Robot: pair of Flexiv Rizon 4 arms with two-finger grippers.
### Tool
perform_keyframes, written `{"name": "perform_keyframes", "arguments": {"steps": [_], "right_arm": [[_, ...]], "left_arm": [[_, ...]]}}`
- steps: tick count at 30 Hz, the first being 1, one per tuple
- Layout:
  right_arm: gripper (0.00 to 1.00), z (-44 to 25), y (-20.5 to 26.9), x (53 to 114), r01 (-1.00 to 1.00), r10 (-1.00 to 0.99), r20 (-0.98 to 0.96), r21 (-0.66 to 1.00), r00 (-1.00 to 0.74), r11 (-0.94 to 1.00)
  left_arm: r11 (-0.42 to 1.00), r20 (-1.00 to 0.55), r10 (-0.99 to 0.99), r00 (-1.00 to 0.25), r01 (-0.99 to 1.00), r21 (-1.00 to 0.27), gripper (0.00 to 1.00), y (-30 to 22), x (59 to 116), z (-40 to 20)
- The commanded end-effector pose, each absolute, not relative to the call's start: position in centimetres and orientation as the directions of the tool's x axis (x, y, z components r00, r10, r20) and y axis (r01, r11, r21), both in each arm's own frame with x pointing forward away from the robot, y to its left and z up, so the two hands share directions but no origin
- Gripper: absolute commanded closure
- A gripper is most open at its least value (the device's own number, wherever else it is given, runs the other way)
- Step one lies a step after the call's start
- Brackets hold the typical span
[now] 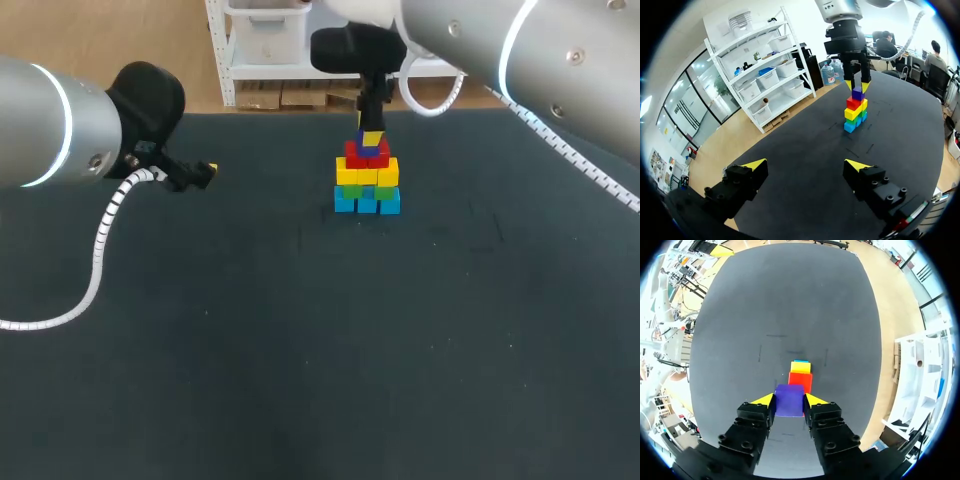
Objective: Place the blue cubes, place green cubes on the blue cubes, place the yellow cubes on the green cubes, then place the red cubes on the yellow cubes, and place purple cube on the red cubes.
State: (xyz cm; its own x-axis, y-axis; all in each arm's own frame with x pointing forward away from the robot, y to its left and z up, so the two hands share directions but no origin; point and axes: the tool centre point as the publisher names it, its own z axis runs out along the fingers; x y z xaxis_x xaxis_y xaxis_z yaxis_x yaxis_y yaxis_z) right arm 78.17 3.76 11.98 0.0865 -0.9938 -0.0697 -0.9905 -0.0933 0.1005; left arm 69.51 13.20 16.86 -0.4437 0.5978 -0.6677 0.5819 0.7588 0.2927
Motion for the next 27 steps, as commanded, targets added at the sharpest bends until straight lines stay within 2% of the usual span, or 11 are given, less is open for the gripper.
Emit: {"name": "perform_keyframes", "arguments": {"steps": [1,9,27], "right_arm": [[0.79,12.00,3.94,78.97,-0.981,-0.994,-0.068,0.165,0.090,-0.100],[0.88,11.94,3.85,78.95,-0.982,-0.994,-0.068,0.162,0.087,-0.097],[0.85,11.97,4.04,79.37,-0.984,-0.994,-0.072,0.151,0.081,-0.091]], "left_arm": [[0.758,-0.669,0.598,-0.442,0.584,0.291,0.00,13.26,69.54,16.85],[0.758,-0.669,0.598,-0.442,0.584,0.291,0.00,13.26,69.54,16.85],[0.758,-0.669,0.598,-0.442,0.584,0.291,0.00,13.26,69.54,16.85]]}}
